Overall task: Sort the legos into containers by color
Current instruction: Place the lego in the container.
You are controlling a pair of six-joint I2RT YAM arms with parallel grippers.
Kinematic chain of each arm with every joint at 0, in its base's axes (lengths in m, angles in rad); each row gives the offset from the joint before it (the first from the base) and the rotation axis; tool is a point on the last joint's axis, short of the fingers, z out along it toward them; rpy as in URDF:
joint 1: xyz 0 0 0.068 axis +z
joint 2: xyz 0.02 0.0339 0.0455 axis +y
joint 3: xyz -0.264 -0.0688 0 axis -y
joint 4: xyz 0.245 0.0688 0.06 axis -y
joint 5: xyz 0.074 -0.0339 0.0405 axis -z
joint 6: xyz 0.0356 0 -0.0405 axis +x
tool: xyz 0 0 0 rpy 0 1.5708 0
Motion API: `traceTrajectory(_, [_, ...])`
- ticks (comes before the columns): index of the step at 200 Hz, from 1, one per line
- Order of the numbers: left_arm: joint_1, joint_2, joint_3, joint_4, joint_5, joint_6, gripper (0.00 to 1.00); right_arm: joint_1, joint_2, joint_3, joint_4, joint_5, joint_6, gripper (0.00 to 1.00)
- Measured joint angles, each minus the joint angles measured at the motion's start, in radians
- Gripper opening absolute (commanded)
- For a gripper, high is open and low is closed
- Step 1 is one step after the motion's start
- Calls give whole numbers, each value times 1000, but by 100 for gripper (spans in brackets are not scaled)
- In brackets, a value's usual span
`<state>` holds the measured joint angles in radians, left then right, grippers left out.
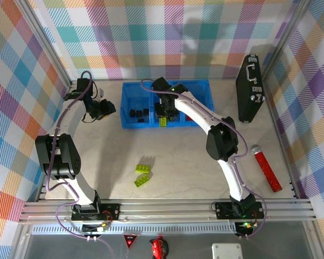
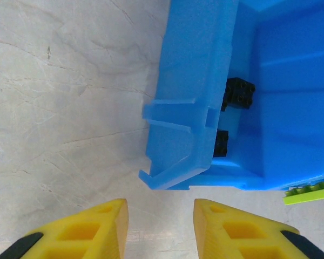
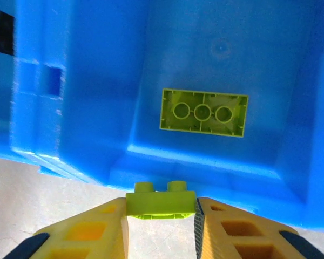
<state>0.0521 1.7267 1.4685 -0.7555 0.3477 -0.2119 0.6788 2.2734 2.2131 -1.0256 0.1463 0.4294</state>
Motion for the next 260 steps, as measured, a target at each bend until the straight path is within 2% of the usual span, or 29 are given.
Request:
traceTrajectory(77, [0,0,0,0,3,0,37,-30,24,119,-13,12,-31,35])
traceTrajectory(129, [0,0,0,0,3,0,37,-66,148,215,19,18,-75,35])
traceTrajectory(180, [0,0,0,0,3,0,37,-84,221,239,67,45,-106,36])
traceTrajectory(227, [0,0,0,0,3,0,37,-90,238,250,83,59,-108,49])
traceTrajectory(260, [0,0,0,0,3,0,37,-90,238,274,80,60,-113,50])
